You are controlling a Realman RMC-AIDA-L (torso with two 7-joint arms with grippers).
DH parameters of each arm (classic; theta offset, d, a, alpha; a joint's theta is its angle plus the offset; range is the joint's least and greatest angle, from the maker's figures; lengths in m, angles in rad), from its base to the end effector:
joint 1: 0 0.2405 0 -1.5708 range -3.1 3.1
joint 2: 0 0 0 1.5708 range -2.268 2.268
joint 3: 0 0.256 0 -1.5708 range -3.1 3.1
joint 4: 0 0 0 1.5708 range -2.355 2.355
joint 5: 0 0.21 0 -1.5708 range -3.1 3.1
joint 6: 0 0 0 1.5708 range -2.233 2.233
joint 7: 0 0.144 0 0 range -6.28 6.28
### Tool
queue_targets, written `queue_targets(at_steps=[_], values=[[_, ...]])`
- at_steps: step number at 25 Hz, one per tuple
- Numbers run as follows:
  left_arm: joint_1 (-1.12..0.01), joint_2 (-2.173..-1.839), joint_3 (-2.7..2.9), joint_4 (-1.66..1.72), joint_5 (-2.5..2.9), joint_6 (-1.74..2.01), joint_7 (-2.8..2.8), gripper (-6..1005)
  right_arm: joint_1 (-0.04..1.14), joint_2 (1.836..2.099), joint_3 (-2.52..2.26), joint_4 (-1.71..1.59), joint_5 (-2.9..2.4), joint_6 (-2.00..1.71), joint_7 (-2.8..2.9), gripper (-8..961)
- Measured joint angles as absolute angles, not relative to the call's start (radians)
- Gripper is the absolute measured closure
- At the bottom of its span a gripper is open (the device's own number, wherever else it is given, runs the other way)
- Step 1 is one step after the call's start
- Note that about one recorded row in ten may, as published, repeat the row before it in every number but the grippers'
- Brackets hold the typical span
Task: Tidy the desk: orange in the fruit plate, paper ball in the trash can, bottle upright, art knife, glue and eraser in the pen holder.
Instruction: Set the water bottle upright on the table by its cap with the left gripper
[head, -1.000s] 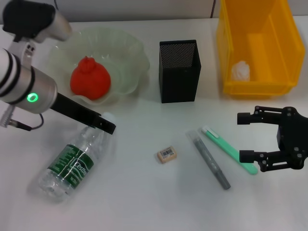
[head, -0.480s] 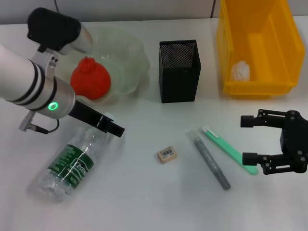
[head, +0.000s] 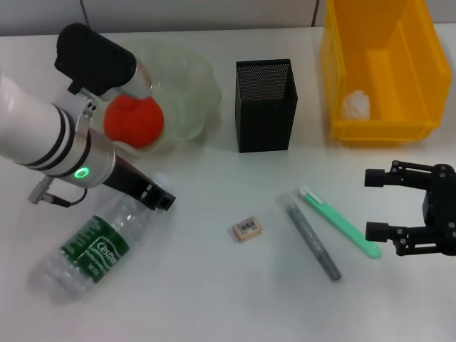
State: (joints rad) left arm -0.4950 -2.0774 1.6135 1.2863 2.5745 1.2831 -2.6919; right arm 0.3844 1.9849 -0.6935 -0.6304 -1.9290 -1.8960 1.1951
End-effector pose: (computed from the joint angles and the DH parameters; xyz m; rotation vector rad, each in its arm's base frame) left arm -0.2045 0.3430 -0.0447 -2.5159 -0.9683 0.4421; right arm 0.2890 0.2629 0.0389 -2.8477 0.4274 0.8974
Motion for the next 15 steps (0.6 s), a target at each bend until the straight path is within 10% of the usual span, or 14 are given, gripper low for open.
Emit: queue_targets(at_steps=[15], values=[[-0.471,-2.053,0.936,0.975,2.031,1.676,-1.938,523,0.392,1.998,-0.665,-0.617,-1.923,-1.923,1.205,111]])
